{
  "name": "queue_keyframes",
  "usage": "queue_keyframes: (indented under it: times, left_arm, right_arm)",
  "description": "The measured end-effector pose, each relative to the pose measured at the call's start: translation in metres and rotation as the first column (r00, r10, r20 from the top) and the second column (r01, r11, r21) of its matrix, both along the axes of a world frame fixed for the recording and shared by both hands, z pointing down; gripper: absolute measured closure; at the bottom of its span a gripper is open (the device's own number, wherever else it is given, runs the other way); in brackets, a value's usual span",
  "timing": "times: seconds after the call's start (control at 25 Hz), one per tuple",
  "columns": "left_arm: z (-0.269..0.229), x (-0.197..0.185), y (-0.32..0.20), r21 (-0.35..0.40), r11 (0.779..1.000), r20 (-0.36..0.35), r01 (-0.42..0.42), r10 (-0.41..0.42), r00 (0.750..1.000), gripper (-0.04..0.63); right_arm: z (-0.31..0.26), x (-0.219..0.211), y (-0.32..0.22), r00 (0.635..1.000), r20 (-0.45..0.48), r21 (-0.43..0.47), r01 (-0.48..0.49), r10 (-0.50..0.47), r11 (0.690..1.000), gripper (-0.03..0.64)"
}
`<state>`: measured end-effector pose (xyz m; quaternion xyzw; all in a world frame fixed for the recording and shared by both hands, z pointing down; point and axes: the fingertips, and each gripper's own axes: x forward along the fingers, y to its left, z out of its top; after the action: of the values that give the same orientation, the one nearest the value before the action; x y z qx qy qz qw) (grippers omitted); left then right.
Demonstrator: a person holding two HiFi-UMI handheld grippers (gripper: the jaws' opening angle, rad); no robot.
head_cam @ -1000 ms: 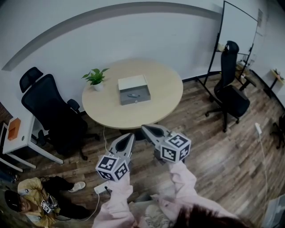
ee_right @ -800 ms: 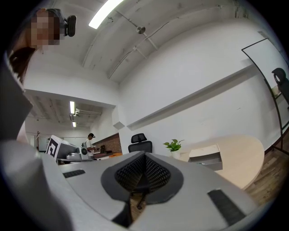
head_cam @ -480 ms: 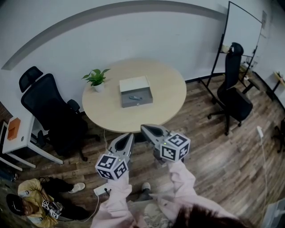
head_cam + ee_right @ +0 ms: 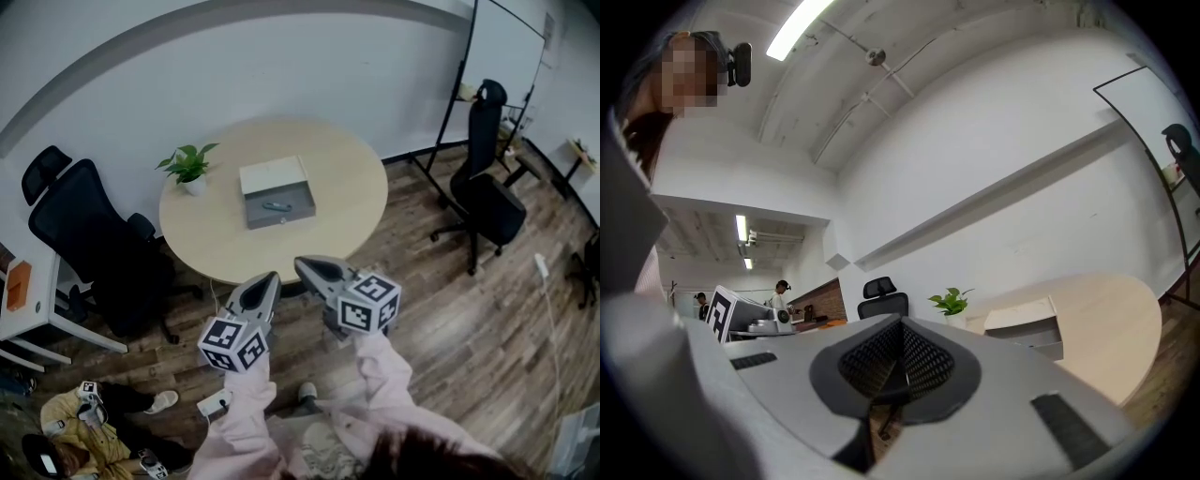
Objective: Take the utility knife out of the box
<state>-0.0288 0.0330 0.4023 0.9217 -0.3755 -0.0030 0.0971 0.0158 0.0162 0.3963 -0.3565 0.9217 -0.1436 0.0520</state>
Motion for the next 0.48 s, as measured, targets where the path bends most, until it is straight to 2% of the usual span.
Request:
queue_keyframes:
  times: [0.48]
  left_arm:
    - [0.000, -0.010, -0.051, -0.006, 0.999, -0.010, -0.035, 0.035, 0.999, 0.589]
  right_arm:
    - [0.011, -0.010, -0.049, 0.999, -0.046, -0.037, -0.025, 0.023, 0.999, 0.618]
